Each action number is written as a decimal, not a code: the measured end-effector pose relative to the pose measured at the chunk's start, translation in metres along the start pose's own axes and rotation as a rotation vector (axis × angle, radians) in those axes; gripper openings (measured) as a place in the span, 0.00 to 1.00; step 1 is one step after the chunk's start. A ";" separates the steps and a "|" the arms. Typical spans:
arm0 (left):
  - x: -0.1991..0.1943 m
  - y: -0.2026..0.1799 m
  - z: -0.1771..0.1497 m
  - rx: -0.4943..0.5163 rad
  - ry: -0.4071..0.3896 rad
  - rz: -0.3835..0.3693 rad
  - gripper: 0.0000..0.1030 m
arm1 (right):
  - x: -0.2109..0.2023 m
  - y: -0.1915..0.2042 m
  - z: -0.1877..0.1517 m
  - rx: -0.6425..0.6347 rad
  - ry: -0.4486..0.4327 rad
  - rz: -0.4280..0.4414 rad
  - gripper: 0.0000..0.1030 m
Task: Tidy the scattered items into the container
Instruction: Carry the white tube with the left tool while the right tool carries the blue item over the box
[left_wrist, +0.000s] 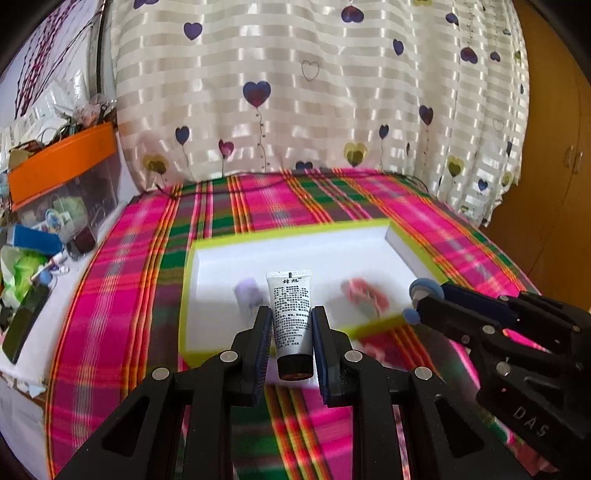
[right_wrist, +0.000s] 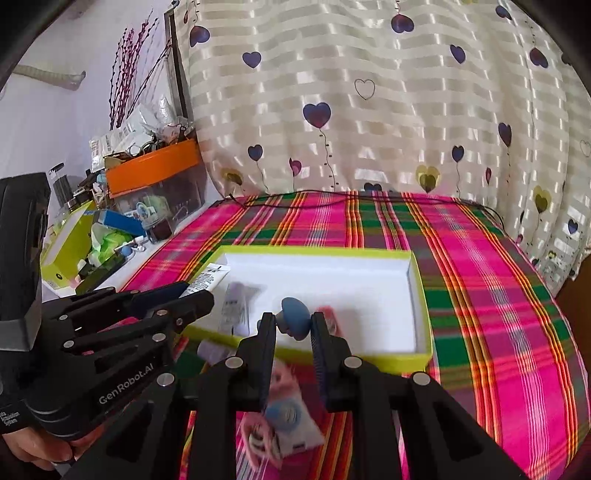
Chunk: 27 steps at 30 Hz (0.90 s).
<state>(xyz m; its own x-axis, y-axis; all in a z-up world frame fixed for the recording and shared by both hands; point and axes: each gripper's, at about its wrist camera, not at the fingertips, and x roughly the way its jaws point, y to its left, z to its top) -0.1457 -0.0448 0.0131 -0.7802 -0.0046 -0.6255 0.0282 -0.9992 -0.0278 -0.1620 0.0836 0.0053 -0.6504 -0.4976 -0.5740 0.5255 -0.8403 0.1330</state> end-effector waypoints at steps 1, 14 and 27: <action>0.002 0.000 0.003 0.000 -0.003 0.000 0.22 | 0.003 0.000 0.003 -0.003 -0.001 0.000 0.19; 0.045 0.009 0.026 -0.011 0.025 -0.015 0.22 | 0.046 -0.023 0.025 -0.004 0.026 -0.028 0.19; 0.080 0.031 0.017 -0.049 0.100 -0.024 0.22 | 0.084 -0.052 0.009 0.064 0.105 -0.071 0.20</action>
<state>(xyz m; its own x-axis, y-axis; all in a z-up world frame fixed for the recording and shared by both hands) -0.2181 -0.0768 -0.0243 -0.7148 0.0253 -0.6988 0.0431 -0.9959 -0.0801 -0.2487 0.0838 -0.0426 -0.6224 -0.4137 -0.6645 0.4418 -0.8864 0.1380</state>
